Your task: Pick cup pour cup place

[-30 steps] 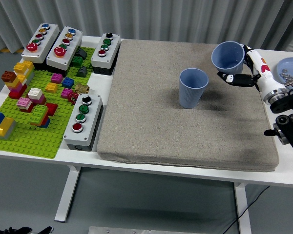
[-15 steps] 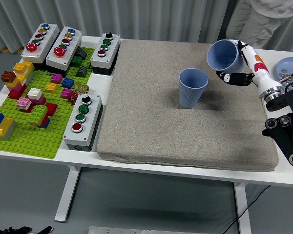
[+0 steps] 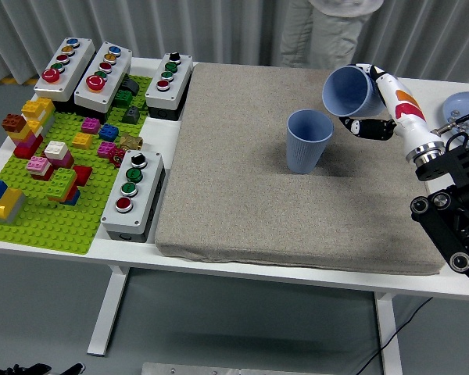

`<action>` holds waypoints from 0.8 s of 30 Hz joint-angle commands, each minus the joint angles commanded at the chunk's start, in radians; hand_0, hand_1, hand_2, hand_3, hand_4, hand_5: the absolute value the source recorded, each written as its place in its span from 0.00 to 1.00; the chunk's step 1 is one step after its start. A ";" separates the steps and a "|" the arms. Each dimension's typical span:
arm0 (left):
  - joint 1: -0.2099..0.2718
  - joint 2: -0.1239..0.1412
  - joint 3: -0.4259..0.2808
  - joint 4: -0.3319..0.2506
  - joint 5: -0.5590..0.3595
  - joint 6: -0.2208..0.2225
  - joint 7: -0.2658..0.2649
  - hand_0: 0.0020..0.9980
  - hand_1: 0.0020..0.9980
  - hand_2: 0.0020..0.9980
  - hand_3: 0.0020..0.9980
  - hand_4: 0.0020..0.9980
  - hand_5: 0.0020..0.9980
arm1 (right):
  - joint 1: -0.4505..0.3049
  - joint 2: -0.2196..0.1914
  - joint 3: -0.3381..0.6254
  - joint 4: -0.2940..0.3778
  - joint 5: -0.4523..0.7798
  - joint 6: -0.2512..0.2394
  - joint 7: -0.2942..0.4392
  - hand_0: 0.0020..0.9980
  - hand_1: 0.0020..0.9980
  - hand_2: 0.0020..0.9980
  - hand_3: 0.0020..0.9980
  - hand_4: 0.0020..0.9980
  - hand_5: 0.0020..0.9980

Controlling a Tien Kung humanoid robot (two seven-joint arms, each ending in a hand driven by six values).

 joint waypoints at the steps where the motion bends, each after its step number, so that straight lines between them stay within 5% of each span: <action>1: 0.000 0.000 0.000 0.000 0.000 0.000 0.000 0.78 0.76 0.81 0.65 0.50 0.97 | 0.000 0.000 -0.002 0.000 -0.002 -0.002 0.000 0.81 0.73 0.63 0.69 0.76 0.08; 24: 0.006 0.002 -0.009 0.000 0.009 0.001 0.001 0.78 0.76 0.81 0.65 0.50 0.97 | 0.038 -0.033 -0.104 -0.036 -0.004 -0.106 0.017 0.81 0.73 0.62 0.67 0.76 0.08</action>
